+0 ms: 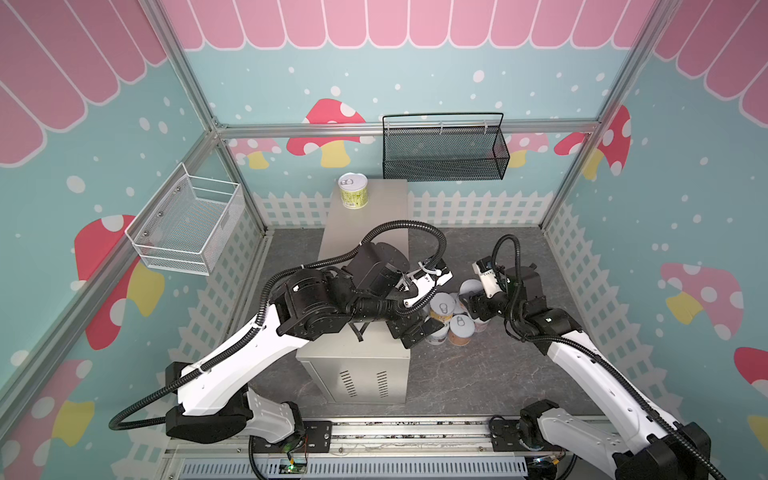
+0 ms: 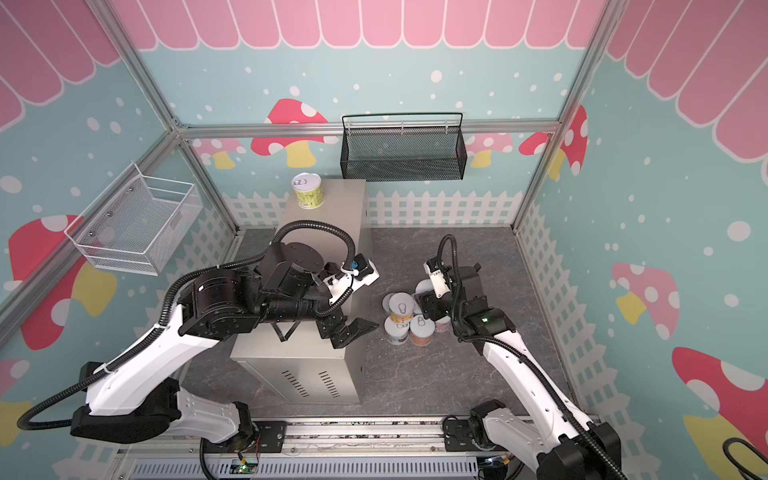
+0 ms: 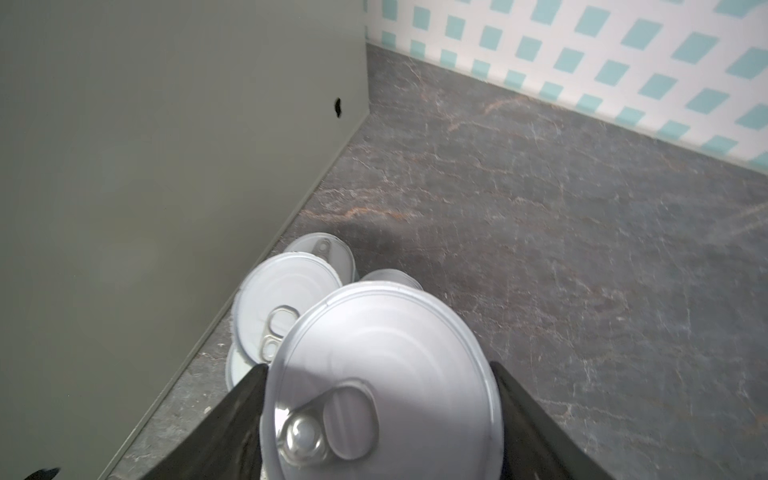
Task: Place and organize the canned foods onto the counter
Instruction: 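Lift the pink-labelled can with the right gripper and carry it over the counter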
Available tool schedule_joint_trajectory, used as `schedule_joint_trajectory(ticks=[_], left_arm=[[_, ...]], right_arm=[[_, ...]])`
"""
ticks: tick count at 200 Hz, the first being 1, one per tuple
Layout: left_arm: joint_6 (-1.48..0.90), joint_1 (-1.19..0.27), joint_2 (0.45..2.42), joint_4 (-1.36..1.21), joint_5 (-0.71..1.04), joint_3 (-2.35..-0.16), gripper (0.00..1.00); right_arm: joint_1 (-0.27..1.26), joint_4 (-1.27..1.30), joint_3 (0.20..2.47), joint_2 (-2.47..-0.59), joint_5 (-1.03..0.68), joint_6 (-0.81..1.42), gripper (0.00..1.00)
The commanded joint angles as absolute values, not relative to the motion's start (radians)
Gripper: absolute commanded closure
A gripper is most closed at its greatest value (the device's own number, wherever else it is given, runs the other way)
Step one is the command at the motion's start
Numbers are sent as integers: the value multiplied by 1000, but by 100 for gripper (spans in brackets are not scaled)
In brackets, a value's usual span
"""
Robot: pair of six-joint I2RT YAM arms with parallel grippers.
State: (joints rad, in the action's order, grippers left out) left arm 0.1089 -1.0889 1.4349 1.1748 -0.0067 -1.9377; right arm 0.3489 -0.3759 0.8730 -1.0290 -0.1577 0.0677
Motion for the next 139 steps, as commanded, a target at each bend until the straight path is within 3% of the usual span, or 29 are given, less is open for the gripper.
schedule_joint_trajectory(ticks=[1, 139], left_arm=[[108, -1096, 1412, 1157, 7, -1926, 1], [88, -1096, 1318, 1095, -45, -1839, 1]], right_arm=[[354, -340, 949, -993, -288, 2, 36], [354, -446, 1263, -1020, -535, -47, 37]])
